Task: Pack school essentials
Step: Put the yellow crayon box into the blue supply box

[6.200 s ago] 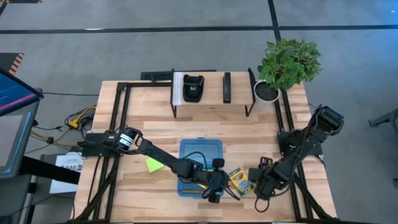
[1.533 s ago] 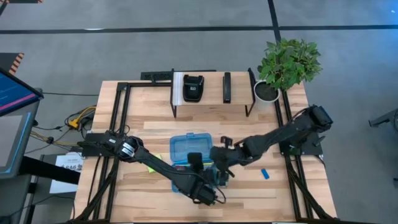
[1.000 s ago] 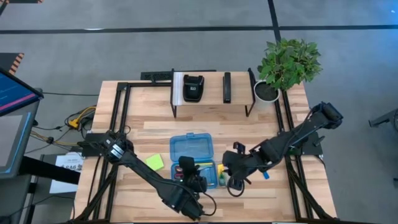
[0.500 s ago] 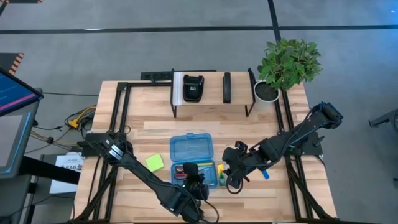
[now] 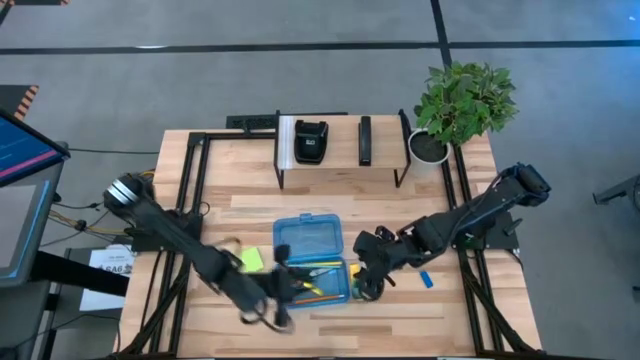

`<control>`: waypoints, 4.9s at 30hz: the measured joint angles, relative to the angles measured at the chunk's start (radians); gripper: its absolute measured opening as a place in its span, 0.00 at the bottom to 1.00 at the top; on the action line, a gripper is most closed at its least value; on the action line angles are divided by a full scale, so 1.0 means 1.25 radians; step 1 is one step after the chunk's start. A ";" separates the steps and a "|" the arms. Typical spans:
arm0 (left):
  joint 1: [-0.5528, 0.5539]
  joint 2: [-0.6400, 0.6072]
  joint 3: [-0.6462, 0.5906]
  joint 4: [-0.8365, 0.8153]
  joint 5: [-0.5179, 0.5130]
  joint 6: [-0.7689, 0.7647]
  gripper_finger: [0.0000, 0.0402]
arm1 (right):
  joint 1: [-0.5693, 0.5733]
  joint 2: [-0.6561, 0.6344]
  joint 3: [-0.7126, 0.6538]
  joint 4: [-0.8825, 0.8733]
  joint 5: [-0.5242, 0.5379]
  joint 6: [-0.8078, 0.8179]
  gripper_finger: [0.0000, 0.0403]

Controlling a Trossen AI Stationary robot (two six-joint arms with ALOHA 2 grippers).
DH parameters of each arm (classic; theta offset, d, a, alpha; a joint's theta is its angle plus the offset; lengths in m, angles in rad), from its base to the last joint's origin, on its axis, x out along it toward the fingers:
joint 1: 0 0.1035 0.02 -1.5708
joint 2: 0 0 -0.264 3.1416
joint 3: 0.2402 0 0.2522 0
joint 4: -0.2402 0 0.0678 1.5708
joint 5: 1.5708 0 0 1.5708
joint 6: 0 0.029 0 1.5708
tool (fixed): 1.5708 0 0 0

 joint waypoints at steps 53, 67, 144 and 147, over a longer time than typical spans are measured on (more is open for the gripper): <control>-0.020 -0.252 -0.298 0.262 0.033 -0.022 0.13 | -0.036 0.264 0.189 -0.237 -0.030 0.221 0.86; -0.020 -0.252 -0.298 0.262 0.034 -0.027 0.13 | -0.009 0.264 0.172 -0.238 -0.013 0.295 0.86; -0.020 -0.247 -0.298 0.266 0.033 -0.040 0.13 | -0.025 0.111 0.125 -0.075 -0.066 0.016 0.17; -0.020 -0.247 -0.298 0.266 0.033 -0.040 0.13 | -0.052 0.116 0.126 0.042 -0.149 -0.094 0.17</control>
